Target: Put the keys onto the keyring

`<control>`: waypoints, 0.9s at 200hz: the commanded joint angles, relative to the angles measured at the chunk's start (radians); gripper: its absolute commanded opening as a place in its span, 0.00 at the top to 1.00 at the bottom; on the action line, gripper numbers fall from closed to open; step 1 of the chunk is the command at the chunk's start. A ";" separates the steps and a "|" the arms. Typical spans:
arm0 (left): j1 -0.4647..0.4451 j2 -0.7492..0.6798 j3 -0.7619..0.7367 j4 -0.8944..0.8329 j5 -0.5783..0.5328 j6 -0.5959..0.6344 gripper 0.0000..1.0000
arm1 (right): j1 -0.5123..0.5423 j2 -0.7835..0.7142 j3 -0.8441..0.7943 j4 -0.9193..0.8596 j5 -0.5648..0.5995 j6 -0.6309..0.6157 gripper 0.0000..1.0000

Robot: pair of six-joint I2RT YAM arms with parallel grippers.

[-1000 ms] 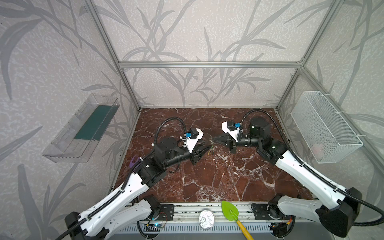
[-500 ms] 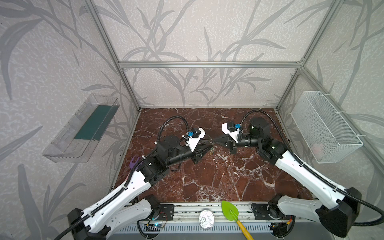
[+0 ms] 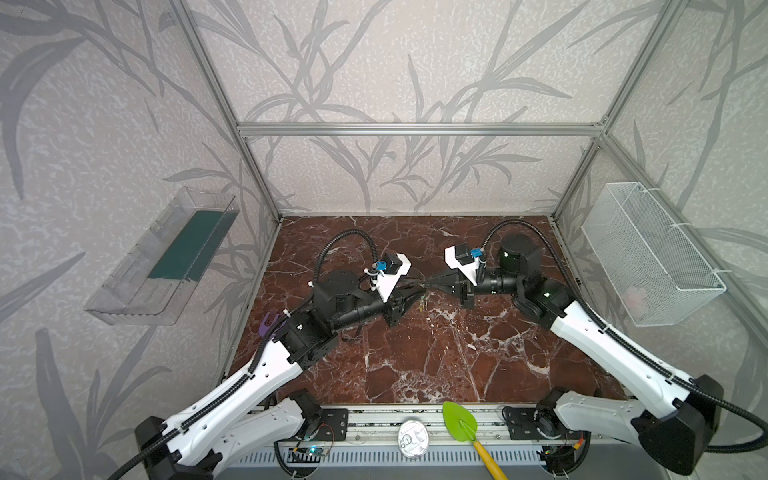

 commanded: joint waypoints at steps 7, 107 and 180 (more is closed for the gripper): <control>-0.001 0.018 0.044 0.048 0.039 0.005 0.77 | 0.012 -0.018 -0.004 0.020 -0.053 0.006 1.00; -0.001 0.039 0.028 0.105 -0.010 -0.040 1.00 | 0.015 -0.031 -0.030 0.120 0.065 0.135 1.00; -0.001 -0.033 -0.085 0.284 -0.077 -0.145 1.00 | 0.018 -0.083 -0.082 0.176 0.170 0.200 0.81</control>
